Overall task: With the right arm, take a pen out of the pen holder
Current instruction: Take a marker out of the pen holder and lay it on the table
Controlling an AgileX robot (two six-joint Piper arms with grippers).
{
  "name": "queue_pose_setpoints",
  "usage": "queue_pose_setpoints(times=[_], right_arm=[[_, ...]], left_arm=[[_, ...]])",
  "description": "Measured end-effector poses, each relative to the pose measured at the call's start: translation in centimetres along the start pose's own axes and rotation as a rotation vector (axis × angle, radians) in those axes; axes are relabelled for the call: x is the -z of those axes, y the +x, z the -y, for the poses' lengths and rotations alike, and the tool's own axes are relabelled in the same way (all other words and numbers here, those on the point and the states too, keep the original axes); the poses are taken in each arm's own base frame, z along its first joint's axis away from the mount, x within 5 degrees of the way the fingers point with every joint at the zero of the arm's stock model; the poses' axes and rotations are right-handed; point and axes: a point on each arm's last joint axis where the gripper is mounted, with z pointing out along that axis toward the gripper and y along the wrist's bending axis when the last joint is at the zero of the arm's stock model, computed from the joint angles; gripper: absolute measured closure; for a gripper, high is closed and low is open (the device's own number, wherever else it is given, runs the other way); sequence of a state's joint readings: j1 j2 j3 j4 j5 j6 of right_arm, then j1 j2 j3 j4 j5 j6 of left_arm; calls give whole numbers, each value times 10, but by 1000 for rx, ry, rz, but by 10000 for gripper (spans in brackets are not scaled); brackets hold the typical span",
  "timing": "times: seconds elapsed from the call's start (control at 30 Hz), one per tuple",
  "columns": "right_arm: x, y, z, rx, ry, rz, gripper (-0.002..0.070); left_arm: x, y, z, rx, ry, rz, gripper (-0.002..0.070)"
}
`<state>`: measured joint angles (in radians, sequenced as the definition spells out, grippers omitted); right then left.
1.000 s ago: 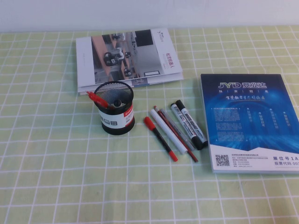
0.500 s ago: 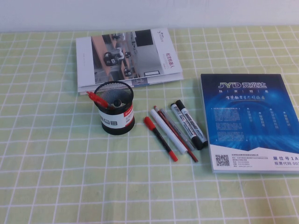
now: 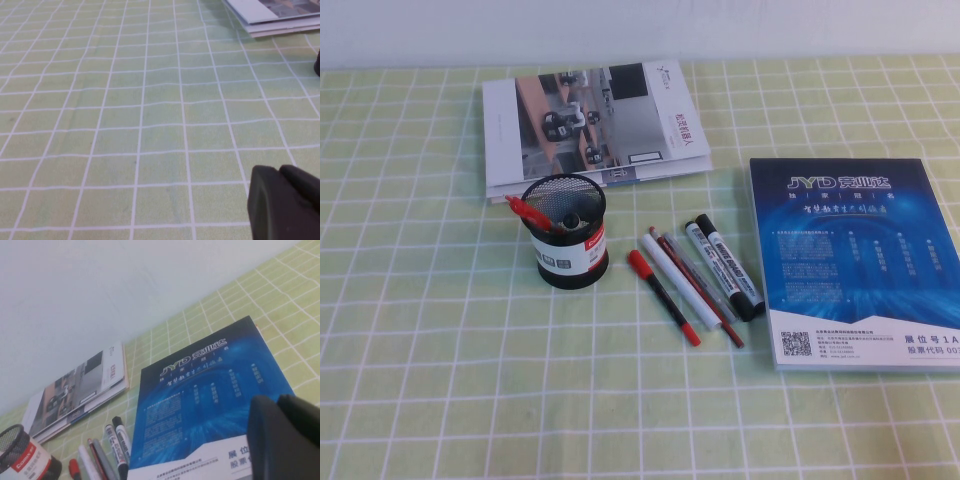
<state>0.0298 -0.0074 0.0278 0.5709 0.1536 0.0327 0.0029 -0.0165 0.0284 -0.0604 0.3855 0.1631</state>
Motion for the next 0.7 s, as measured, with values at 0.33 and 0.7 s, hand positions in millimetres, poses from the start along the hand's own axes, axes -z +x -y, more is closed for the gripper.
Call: queue_pose_setpoints(times=[0.33, 0.7], right_arm=[[0, 5, -1, -58, -9, -58, 689], [-17, -22, -29, 57, 20, -301, 688]], left_arm=[[0, 0, 0, 0, 0, 0, 680], [0, 0, 0, 0, 0, 0, 680]])
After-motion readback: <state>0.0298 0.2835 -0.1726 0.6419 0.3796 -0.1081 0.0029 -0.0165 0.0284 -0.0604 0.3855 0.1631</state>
